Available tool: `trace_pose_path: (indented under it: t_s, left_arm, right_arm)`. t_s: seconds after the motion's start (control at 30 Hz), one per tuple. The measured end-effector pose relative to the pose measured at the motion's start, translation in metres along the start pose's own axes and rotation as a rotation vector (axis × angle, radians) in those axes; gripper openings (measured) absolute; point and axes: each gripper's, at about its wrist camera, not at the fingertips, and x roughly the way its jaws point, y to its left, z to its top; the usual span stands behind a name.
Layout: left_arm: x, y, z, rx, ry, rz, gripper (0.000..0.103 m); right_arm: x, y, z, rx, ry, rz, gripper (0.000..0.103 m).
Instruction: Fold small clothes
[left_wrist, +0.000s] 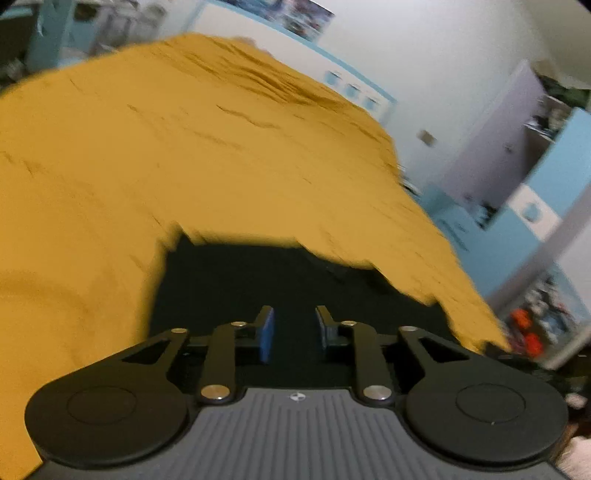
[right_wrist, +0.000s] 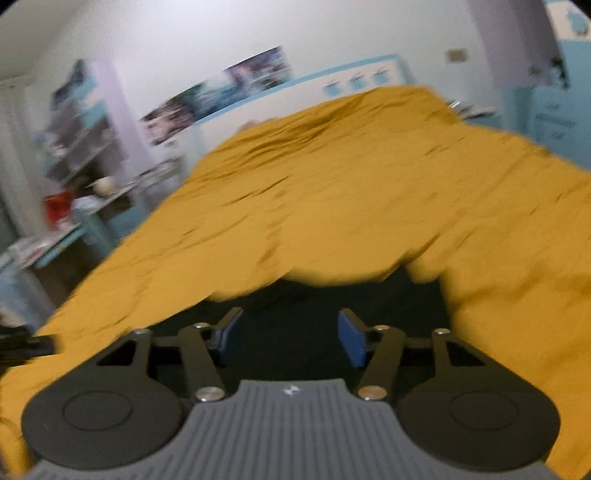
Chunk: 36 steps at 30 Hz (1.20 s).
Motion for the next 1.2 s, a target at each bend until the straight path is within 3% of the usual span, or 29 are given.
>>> trace_pose_path:
  t_s: [0.13,0.23,0.43,0.6,0.73,0.87,1.03,1.1,1.13,1.2]
  left_arm:
    - [0.006,-0.014,-0.052,-0.054,0.053,-0.054,0.027]
    - [0.008,-0.001,-0.067,-0.085,0.071,-0.008,0.027]
    - [0.0,0.038,-0.069,-0.167,0.08,0.026,0.024]
    - [-0.013,0.05,-0.075,-0.19,0.059,0.05,0.021]
    - [-0.021,0.061,-0.087,-0.226,0.045,0.047,0.018]
    - [-0.016,0.069,-0.095,-0.244,0.04,0.045,0.013]
    - [-0.019,0.066,-0.093,-0.264,0.044,0.039,0.014]
    - [-0.022,0.056,-0.088,-0.249,0.055,0.054,0.021]
    - [-0.024,0.049,-0.085,-0.229,0.054,0.055,0.027]
    - [-0.024,0.035,-0.079,-0.178,0.052,0.082,0.032]
  right_arm:
    - [-0.006,0.05,-0.065,0.024,0.065,0.114,0.049]
    - [0.002,0.056,-0.093,0.092,0.134,0.142,0.04]
    - [-0.025,0.009,-0.095,0.136,0.066,-0.036,0.036]
    - [-0.064,-0.051,-0.088,0.183,-0.015,-0.256,0.035]
    - [-0.076,-0.083,-0.087,0.256,-0.021,-0.27,0.026]
    - [-0.062,-0.08,-0.093,0.196,-0.018,-0.301,0.025]
    - [-0.062,-0.081,-0.096,0.165,-0.019,-0.334,0.026]
    - [-0.073,-0.064,-0.09,0.103,-0.041,-0.379,0.051]
    - [-0.073,-0.053,-0.084,0.073,-0.059,-0.382,0.057]
    - [-0.069,-0.028,-0.065,0.022,-0.072,-0.313,0.057]
